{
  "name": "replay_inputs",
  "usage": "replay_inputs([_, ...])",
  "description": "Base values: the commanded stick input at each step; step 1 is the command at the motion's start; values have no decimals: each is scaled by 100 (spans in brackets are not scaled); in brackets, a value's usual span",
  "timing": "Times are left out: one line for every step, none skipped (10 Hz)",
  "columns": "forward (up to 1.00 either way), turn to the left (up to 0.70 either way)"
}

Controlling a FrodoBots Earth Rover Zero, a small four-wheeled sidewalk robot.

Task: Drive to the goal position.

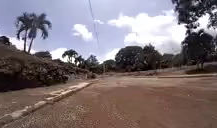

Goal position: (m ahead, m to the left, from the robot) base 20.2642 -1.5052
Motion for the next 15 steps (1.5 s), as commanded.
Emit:
replay_inputs([70, 0])
replay_inputs([70, 0])
replay_inputs([70, 0])
replay_inputs([70, 0])
replay_inputs([70, 0])
replay_inputs([70, 0])
replay_inputs([70, 0])
replay_inputs([70, 0])
replay_inputs([70, 0])
replay_inputs([70, 0])
replay_inputs([70, 0])
replay_inputs([70, 0])
replay_inputs([70, 0])
replay_inputs([70, 0])
replay_inputs([70, 0])
